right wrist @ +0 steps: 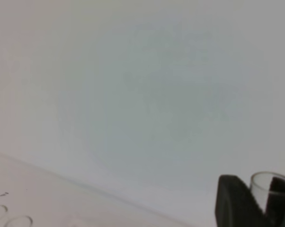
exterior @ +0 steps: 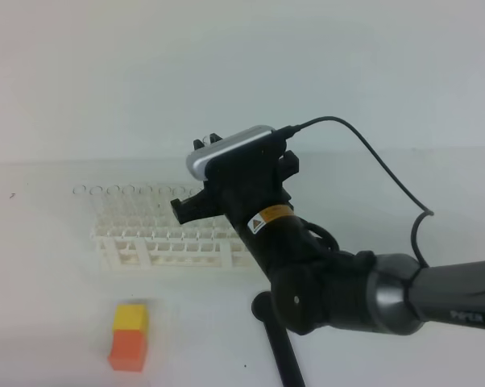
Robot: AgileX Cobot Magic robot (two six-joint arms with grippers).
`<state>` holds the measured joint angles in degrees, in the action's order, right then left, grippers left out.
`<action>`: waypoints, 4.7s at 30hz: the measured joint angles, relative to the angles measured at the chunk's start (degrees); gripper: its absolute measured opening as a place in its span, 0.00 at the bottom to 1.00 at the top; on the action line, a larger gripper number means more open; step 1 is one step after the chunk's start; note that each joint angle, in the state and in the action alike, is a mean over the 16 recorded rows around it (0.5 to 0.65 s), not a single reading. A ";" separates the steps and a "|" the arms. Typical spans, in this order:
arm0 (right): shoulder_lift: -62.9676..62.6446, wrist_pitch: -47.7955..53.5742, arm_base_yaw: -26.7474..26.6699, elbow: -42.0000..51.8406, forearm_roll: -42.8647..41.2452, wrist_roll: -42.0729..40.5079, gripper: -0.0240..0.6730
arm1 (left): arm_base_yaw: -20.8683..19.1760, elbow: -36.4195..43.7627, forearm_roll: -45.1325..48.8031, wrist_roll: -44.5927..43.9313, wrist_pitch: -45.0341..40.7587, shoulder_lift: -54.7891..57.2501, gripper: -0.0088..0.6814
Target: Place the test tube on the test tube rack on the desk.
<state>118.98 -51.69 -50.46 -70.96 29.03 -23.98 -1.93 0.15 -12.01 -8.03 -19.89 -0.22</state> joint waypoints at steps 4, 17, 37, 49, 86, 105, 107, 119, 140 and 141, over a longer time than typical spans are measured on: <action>0.74 -1.66 -0.33 -0.12 0.62 0.28 0.21 | 0.99 0.00 0.00 -0.26 0.00 0.00 0.01; 2.40 -4.70 -1.24 -0.40 1.46 0.31 0.21 | 2.74 0.00 0.08 -0.27 0.03 0.00 0.01; 1.56 -6.80 -2.06 -0.40 3.22 -1.30 0.21 | 7.79 0.00 0.10 -0.93 0.47 0.00 0.01; 0.38 -7.16 -4.34 -0.40 6.38 -4.82 0.21 | 7.79 0.00 0.10 -1.41 0.53 0.00 0.01; 1.66 -8.49 -6.20 1.92 12.68 -4.96 0.21 | 7.79 0.00 0.10 -1.42 0.53 0.00 0.01; 5.93 -9.89 -5.72 1.96 13.16 -1.79 0.21 | 7.79 0.00 0.10 -1.42 0.53 0.00 0.01; 6.27 -10.00 -5.70 1.94 13.15 -1.58 0.21 | 7.79 0.00 0.10 -1.42 0.53 0.00 0.01; 7.12 -9.56 -5.67 1.85 13.07 -2.01 0.21 | 7.79 0.00 0.10 -1.42 0.53 0.00 0.01; 7.44 -5.33 -5.34 1.73 13.48 -4.29 0.35 | 7.79 0.00 0.10 -1.42 0.53 0.00 0.01; 7.42 -5.08 -5.31 1.75 13.52 -4.44 0.36 | 7.79 0.00 0.10 -1.42 0.53 0.00 0.01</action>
<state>126.40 -56.76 -55.78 -69.21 42.55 -28.42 5.86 0.15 -11.91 -9.45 -19.36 -0.22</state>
